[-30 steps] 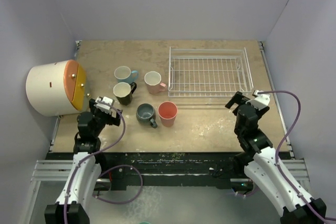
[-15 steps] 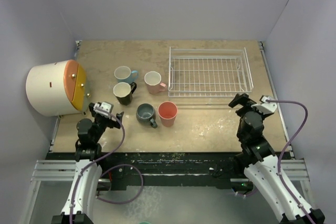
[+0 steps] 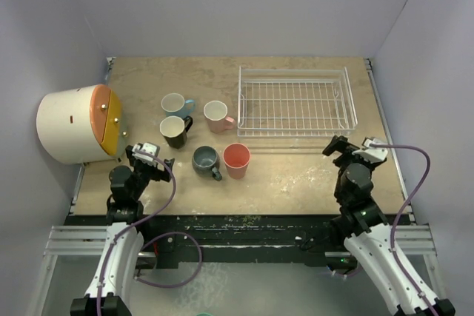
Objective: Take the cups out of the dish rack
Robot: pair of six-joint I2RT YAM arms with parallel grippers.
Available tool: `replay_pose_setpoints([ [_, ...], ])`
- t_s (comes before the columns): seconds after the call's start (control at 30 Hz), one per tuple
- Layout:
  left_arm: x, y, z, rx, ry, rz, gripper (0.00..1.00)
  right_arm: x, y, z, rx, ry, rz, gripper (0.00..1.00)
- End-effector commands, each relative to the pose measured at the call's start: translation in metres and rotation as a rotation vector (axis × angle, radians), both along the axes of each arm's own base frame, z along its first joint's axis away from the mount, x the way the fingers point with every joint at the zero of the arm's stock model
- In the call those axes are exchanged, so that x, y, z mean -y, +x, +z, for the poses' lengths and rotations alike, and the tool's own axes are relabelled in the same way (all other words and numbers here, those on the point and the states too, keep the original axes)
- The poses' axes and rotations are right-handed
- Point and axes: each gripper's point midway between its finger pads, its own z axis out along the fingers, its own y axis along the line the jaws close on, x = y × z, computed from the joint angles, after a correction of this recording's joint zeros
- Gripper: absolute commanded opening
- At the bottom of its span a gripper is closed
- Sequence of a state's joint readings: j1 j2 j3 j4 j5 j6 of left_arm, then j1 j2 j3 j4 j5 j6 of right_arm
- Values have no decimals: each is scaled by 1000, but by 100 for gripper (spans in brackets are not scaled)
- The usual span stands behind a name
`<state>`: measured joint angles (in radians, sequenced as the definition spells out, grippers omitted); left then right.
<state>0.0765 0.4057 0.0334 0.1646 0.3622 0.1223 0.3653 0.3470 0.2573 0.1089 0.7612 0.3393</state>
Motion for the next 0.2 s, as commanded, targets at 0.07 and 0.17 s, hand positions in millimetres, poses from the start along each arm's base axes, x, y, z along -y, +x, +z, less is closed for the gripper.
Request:
replay_pose_setpoints([
  [0.07,-1,6,17,54,-11,9,99,-1,-2,20,60,-80,49,100],
  [0.17,-2,6,17,56,-12,12,99,-1,0,18,40,-86,43,100],
])
